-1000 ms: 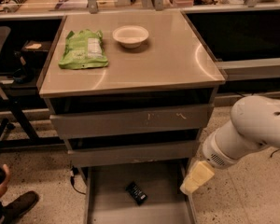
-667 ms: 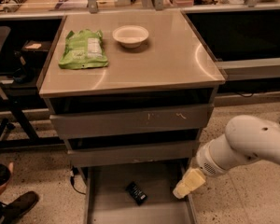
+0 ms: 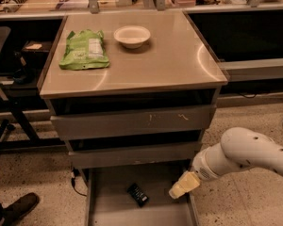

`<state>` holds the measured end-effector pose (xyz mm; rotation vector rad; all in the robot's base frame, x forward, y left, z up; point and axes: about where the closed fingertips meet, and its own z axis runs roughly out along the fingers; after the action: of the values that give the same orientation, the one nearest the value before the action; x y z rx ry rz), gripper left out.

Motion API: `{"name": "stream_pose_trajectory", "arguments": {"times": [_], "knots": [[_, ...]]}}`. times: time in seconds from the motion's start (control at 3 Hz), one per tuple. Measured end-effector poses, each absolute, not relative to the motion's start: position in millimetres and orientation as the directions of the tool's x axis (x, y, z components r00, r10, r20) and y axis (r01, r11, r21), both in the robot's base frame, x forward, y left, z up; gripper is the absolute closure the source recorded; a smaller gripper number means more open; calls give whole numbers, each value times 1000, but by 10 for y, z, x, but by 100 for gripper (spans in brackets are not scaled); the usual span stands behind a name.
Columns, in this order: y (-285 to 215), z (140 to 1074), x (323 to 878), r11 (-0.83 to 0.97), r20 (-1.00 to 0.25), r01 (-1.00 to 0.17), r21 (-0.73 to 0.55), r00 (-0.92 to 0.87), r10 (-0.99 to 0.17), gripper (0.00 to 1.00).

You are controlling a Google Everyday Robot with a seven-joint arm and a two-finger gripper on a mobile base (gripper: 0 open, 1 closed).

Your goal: Pick rxbar blueberry from bottom drawer and place on counter

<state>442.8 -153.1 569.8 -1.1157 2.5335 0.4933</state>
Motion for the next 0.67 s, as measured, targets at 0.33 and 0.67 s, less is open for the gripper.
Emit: {"name": "stream_pose_trajectory", "arguments": {"times": [0.33, 0.67], "knots": [[-1435, 5410, 4421, 639, -432, -746, 185, -646, -629, 0], [-1240, 4768, 4548, 675, -468, -714, 189, -669, -577, 0]]}}
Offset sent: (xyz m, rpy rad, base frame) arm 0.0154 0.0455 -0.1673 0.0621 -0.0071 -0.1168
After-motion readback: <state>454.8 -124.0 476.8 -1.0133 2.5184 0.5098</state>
